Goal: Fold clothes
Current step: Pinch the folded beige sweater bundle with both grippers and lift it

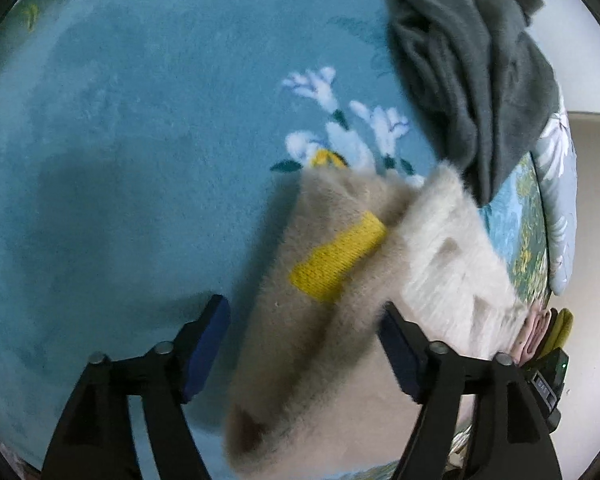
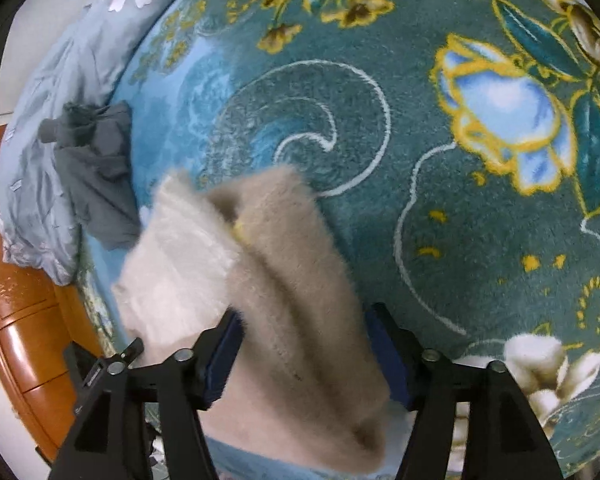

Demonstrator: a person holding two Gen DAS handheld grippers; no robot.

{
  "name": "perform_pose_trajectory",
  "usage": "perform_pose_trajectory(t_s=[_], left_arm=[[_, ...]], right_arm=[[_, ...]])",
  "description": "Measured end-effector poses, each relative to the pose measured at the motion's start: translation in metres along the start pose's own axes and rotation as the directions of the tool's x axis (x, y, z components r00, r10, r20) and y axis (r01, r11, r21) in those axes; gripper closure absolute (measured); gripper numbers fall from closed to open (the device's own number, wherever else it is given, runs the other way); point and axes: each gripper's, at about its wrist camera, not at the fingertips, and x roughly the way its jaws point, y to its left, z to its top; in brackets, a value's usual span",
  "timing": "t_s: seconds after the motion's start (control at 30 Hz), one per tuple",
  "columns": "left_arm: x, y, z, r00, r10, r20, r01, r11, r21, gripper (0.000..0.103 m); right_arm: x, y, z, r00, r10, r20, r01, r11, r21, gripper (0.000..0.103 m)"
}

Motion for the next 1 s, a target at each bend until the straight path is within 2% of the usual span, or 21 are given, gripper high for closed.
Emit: perform_pose_trajectory(t_s=[0.17, 0.23, 0.27, 0.33, 0.43, 0.67, 0.77, 0.9, 1.0], left_arm=[[0.001, -0.002, -0.001, 1.0, 0.0, -0.009, -0.001, 0.999, -0.043, 0.024], [0.0, -0.005, -0.005, 1.0, -0.022, -0.016, 0.021, 0.998, -0.056, 0.043], [-0.003, -0.008, -0.007, 1.0, -0.008, -0.009, 0.008, 0.998, -0.054, 0.046], [-0.012, -0.016, -0.014, 1.0, 0.025, 0.012, -0.025, 0.999, -0.036, 0.062], [-0.034, -0.025, -0.03, 0.999, 0.022, 0.048, -0.022, 1.0, -0.018, 0.071], [-0.097, -0.049, -0.083, 0.989, -0.001, 0.149, -0.001, 1.0, 0.016, 0.075], [-0.11, -0.076, -0.081, 0.98, -0.022, 0.198, 0.017, 1.0, 0.023, 0.075], [-0.128, -0.086, -0.107, 0.968, -0.042, 0.247, 0.042, 0.999, 0.004, 0.075], [-0.143, -0.102, -0.124, 0.96, -0.037, 0.277, 0.035, 0.999, 0.014, 0.076]], right_arm=[[0.005, -0.004, -0.004, 1.0, 0.029, 0.01, -0.03, 0.996, 0.08, 0.032], [0.003, -0.012, -0.011, 0.998, 0.065, 0.014, -0.066, 0.985, 0.159, 0.035], [0.002, -0.017, -0.014, 0.996, 0.083, 0.017, -0.085, 0.976, 0.2, 0.038], [-0.004, -0.016, -0.022, 0.995, 0.09, 0.036, -0.096, 0.966, 0.242, 0.05], [-0.023, -0.007, -0.036, 0.991, 0.112, 0.07, -0.125, 0.964, 0.234, 0.067], [-0.083, 0.007, -0.08, 0.975, 0.174, 0.138, -0.195, 0.968, 0.16, 0.073], [-0.114, 0.003, -0.1, 0.962, 0.22, 0.161, -0.242, 0.962, 0.129, 0.073], [-0.137, 0.003, -0.109, 0.94, 0.295, 0.17, -0.307, 0.95, 0.049, 0.073], [-0.153, -0.001, -0.114, 0.925, 0.34, 0.169, -0.347, 0.938, 0.012, 0.073]])
